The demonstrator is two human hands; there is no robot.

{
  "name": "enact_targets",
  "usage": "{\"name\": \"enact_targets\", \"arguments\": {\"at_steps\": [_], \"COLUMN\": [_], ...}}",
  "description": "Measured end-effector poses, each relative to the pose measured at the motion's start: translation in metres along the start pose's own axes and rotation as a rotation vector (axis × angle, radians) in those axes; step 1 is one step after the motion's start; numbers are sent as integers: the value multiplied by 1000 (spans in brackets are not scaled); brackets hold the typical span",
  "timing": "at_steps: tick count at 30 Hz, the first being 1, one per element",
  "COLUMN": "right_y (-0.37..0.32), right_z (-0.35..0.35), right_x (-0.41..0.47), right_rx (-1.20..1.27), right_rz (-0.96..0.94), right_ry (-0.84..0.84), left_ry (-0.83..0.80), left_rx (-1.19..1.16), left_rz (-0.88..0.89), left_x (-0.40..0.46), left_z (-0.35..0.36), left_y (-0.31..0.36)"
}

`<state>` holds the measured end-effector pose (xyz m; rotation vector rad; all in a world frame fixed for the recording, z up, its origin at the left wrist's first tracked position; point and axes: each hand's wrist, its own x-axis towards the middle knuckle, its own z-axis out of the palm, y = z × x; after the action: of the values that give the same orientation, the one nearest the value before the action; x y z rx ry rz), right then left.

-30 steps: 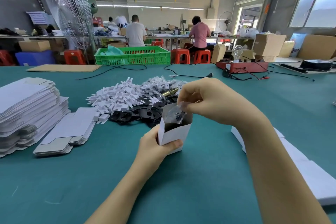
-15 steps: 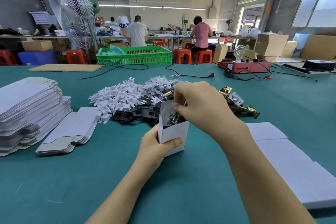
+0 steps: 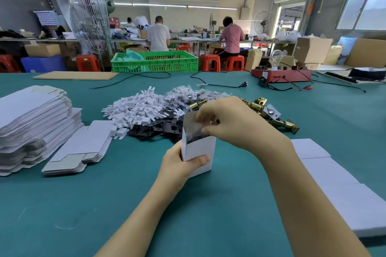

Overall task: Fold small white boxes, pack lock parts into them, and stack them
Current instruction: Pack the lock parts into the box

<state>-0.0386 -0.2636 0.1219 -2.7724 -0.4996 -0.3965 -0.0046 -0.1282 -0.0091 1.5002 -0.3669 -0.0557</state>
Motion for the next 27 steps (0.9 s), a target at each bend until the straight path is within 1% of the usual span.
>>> {"name": "enact_targets", "arguments": {"at_steps": [2,7,13,15,17,19,22,24,25,26,27], "right_y": [0,-5,-5,-5,-5,0,16,28,33,38,41], "right_z": [-1,10,20,21,17,8,-8,-6,0,9,20], "right_x": [-1,1,5,5,3,-1,-10,-16,-18,-19,-20], "right_rx": [46,49,-97,-106,-82,3,217,368,462,557,636], "right_rz": [-30,-51,-6,6,-11,-21,54,172,246,317,381], "right_ry": [36,-30,-234,-266,-256,-162,113,290,348,375,368], "left_ry": [-1,44,12,4,4,0,-20,-20,-23,-31,-43], "left_rx": [-10,-46,-31,-29,-31,-36,-34,-61,-87,-112,-127], "left_rz": [-8,-45,-34,-28,-27,-33,-31,-28,-28,-27,-25], "left_x": [1,3,3,3,3,2,1,0,-1,-1,-2], "left_z": [-1,-2,-3,-3,-3,-2,-2,-3,-3,-3,-2], "left_y": [-1,-5,-5,-5,-4,-4,-2,-1,-1,-1,0]}}
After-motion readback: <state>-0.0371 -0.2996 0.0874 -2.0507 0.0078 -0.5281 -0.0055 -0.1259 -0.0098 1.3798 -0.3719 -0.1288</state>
